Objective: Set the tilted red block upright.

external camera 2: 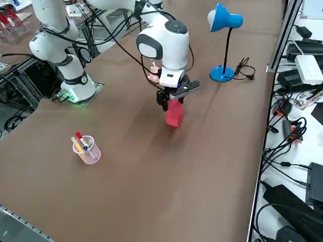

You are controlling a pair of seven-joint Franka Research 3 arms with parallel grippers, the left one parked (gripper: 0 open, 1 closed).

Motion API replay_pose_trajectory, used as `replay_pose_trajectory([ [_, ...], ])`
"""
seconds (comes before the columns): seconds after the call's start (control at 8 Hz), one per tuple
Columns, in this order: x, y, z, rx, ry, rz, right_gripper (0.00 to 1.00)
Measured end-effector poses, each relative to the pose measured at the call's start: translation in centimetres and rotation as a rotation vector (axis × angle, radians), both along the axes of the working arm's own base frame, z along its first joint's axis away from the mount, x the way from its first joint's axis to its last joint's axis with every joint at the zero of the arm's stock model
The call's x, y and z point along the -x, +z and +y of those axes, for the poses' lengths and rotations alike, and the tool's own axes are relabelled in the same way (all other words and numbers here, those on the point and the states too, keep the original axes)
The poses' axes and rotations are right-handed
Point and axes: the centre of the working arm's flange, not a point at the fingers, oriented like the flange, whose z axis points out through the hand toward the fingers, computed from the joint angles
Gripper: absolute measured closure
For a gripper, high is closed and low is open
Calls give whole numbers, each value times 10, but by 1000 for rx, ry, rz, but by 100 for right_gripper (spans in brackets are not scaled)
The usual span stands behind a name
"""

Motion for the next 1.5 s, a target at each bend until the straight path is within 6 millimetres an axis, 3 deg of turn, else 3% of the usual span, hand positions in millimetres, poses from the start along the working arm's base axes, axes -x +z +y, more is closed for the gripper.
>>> replay_pose_trajectory([
  [0.12, -1, 3, 1, 0, 1, -6, 25],
  [0.38, -2, 6, 1, 1, 5, -10, 31],
  [1.0, -8, 35, 4, -14, 244, 30, 33],
  [1.5, -8, 37, 27, 44, 459, 61, 37],
])
